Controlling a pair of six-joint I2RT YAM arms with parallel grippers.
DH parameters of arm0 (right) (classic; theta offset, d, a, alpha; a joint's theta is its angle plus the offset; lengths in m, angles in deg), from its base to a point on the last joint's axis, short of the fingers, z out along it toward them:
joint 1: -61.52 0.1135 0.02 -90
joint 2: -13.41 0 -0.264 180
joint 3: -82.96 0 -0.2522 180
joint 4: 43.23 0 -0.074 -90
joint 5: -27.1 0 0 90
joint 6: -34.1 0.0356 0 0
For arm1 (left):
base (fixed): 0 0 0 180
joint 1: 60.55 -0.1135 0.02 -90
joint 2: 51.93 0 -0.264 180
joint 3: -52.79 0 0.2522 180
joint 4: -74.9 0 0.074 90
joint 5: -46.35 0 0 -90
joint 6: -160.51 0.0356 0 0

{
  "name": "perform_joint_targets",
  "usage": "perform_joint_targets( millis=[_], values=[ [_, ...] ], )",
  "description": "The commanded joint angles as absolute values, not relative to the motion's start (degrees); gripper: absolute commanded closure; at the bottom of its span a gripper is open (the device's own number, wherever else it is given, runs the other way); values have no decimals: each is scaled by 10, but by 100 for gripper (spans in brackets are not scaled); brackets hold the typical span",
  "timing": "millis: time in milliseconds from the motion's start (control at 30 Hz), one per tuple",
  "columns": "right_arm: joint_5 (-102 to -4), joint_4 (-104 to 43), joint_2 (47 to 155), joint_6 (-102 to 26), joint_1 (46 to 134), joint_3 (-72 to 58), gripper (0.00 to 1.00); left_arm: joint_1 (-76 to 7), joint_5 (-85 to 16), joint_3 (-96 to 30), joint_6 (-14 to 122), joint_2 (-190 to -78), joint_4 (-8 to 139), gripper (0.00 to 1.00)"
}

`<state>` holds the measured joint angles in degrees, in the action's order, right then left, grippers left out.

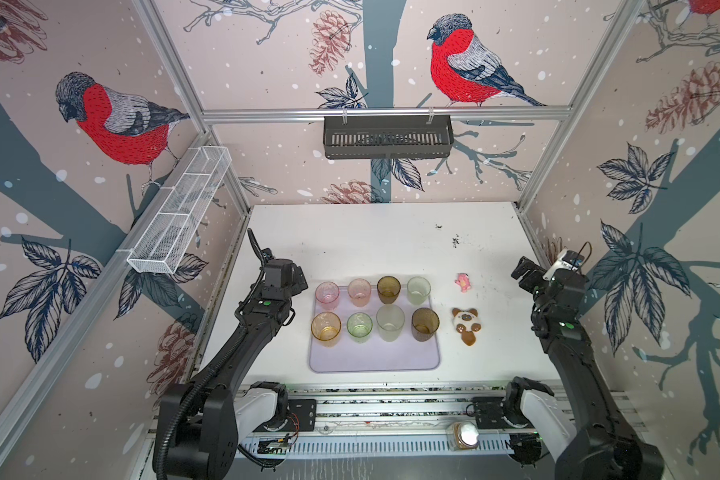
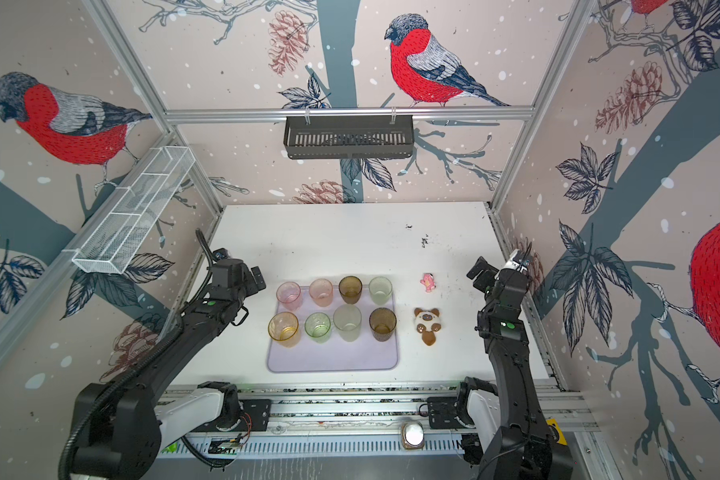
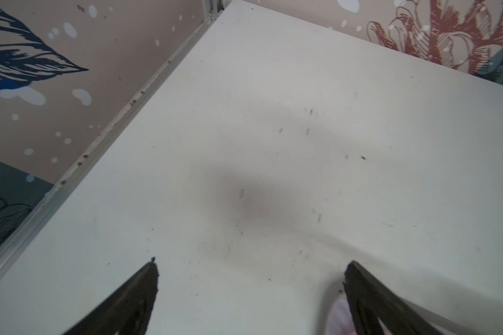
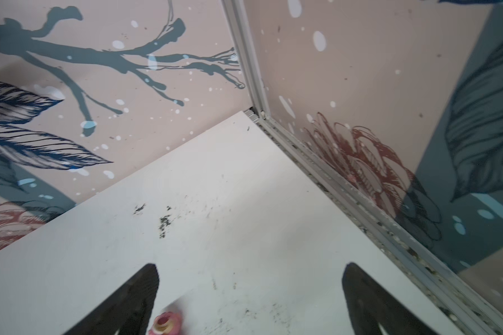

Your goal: Place the glasses into the tray

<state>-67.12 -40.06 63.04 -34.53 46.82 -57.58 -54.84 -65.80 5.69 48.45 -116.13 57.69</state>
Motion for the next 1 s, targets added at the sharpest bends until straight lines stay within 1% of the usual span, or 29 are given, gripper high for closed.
perform_joint_targets(
  millis=[0,67,233,300,333,400,467,567,767,867,967],
  values=[
    [-736,-540,635,-345,456,-622,0,-566,-707,99,521,-1163,723,1],
    [-735,-576,649,-353,447,-643,0,-571,-708,133,547,-1166,792,1],
    [-675,-648,697,-402,442,-681,0,-571,-700,197,600,-1194,960,1],
    [-649,-679,712,-413,443,-694,0,-571,-691,202,609,-1214,995,1],
    [-640,-700,720,-420,446,-702,0,-571,-686,202,614,-1226,1012,1],
    [-654,-731,735,-444,462,-711,0,-571,-678,204,628,-1249,1049,1],
    [-664,-733,752,-466,480,-703,0,-571,-666,212,641,-1273,1095,1],
    [-622,-744,773,-476,498,-691,0,-572,-635,225,660,-1308,1172,1],
    [-653,-760,797,-510,549,-689,0,-572,-613,239,681,-1344,1273,1],
    [-654,-791,796,-487,556,-700,0,-572,-609,254,686,-1371,1325,1],
    [-663,-844,822,-466,557,-717,0,-572,-604,261,689,-1399,1359,1]
  ],
)
